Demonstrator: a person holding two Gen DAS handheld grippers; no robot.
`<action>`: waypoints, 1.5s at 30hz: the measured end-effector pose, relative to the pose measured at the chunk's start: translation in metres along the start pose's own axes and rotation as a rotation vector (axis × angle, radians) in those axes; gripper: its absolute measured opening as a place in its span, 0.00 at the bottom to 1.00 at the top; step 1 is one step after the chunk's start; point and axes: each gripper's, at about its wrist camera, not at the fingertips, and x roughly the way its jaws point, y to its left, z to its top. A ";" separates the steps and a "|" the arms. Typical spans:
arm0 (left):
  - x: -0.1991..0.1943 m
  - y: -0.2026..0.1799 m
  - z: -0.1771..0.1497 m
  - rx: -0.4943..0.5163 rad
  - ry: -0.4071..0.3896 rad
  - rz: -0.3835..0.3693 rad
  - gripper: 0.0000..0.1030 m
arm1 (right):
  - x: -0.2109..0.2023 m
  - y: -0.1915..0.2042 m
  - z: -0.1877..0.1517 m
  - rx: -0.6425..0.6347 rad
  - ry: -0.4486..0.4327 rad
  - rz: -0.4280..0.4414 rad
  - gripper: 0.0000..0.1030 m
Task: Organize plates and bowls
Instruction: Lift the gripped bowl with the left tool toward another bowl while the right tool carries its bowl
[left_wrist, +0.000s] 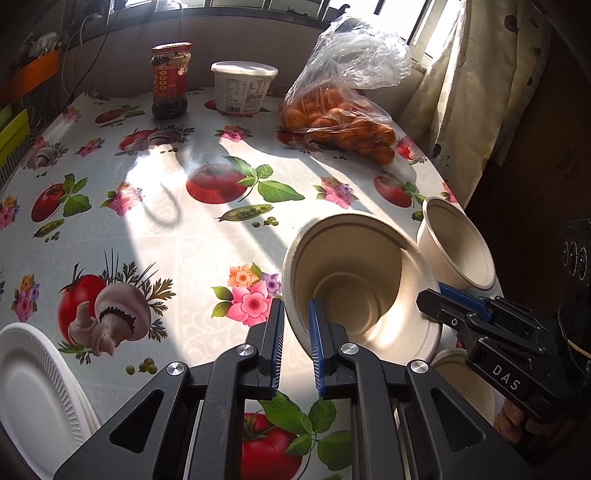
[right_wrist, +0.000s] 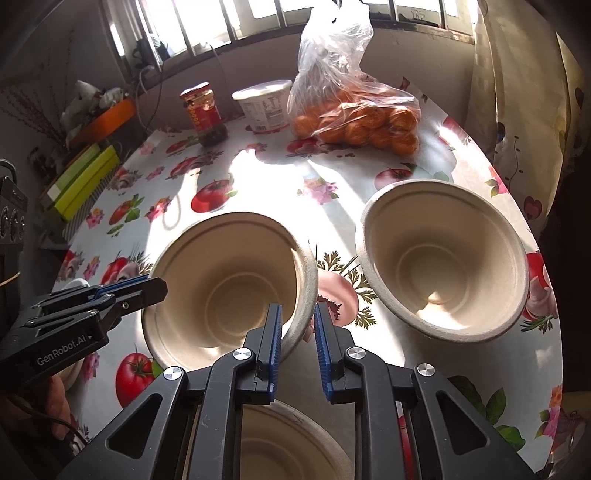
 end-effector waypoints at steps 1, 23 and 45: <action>0.000 0.000 0.001 0.001 -0.002 0.001 0.14 | 0.000 0.000 0.000 0.000 -0.001 -0.001 0.17; -0.032 -0.014 0.005 0.024 -0.066 -0.036 0.14 | -0.041 -0.004 0.002 0.032 -0.093 0.013 0.17; -0.054 -0.036 -0.019 0.080 -0.064 -0.082 0.14 | -0.085 -0.006 -0.032 0.090 -0.155 -0.011 0.17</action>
